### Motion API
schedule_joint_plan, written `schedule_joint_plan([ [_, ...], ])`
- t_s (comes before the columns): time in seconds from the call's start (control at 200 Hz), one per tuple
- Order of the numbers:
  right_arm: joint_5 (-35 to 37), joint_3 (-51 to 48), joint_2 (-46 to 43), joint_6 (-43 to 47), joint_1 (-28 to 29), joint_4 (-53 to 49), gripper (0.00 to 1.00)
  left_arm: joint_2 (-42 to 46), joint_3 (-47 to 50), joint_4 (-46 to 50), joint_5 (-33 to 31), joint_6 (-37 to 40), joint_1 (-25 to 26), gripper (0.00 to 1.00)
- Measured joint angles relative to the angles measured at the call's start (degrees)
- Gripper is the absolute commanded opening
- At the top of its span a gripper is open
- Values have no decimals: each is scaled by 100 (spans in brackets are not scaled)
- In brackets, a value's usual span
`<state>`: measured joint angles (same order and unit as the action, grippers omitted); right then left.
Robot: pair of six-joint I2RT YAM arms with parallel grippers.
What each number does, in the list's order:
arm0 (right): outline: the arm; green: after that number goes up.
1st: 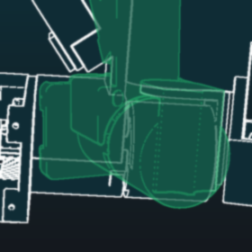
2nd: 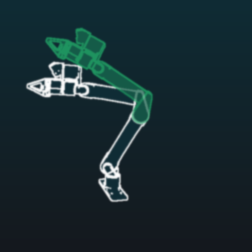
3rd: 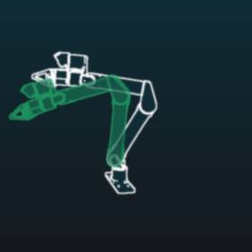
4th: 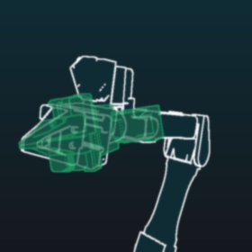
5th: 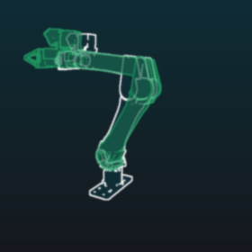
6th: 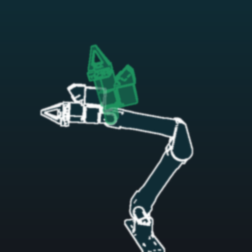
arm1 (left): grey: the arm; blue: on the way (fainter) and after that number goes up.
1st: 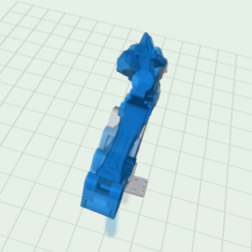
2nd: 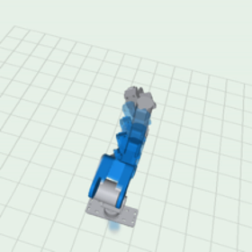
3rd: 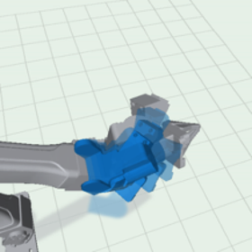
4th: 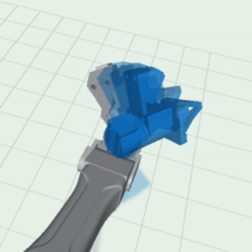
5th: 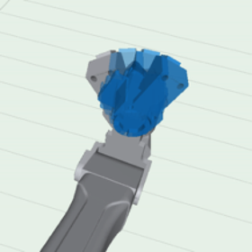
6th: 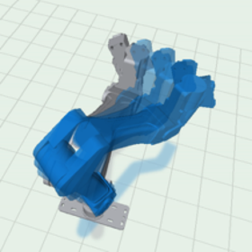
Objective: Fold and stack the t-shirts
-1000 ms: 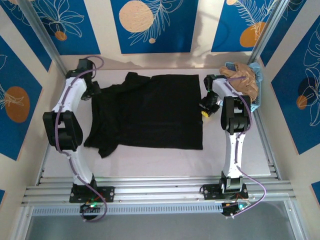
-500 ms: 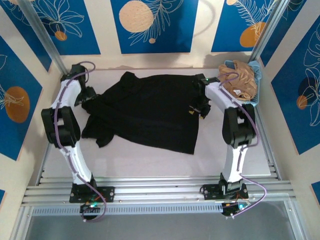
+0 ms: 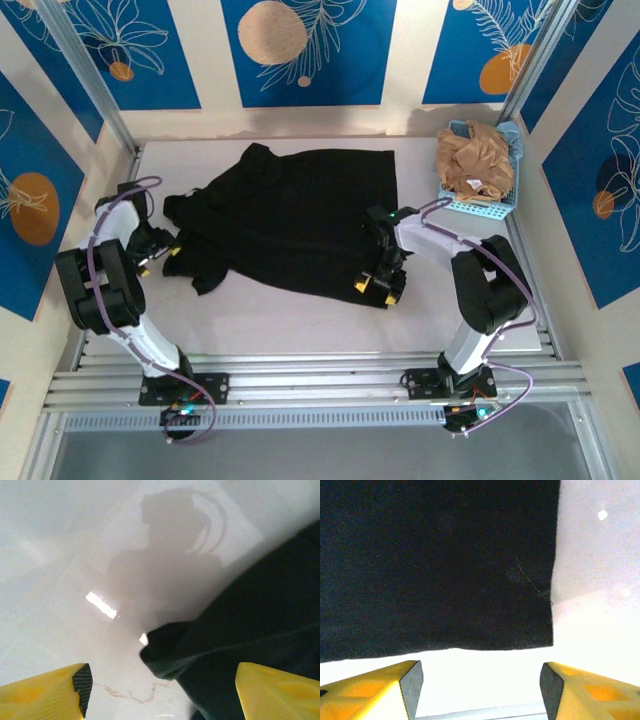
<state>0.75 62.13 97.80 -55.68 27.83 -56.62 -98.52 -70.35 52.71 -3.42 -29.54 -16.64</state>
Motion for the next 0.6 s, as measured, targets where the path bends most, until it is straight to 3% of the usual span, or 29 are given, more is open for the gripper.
schedule_joint_plan([
  [0.075,-15,-13,160,-31,-11,101,58,9,0,-15,83,-20,-22,75],
  [0.19,-15,-136,417,-37,-74,306,41,35,15,-20,195,-17,-11,75],
  [0.29,-177,-151,520,-42,-234,334,0,111,92,-17,214,-15,-11,75],
  [0.48,142,-52,446,22,-619,308,0,422,286,-26,407,9,2,75],
  [0.6,448,2,55,264,-1237,254,0,616,481,-46,590,111,109,74],
])
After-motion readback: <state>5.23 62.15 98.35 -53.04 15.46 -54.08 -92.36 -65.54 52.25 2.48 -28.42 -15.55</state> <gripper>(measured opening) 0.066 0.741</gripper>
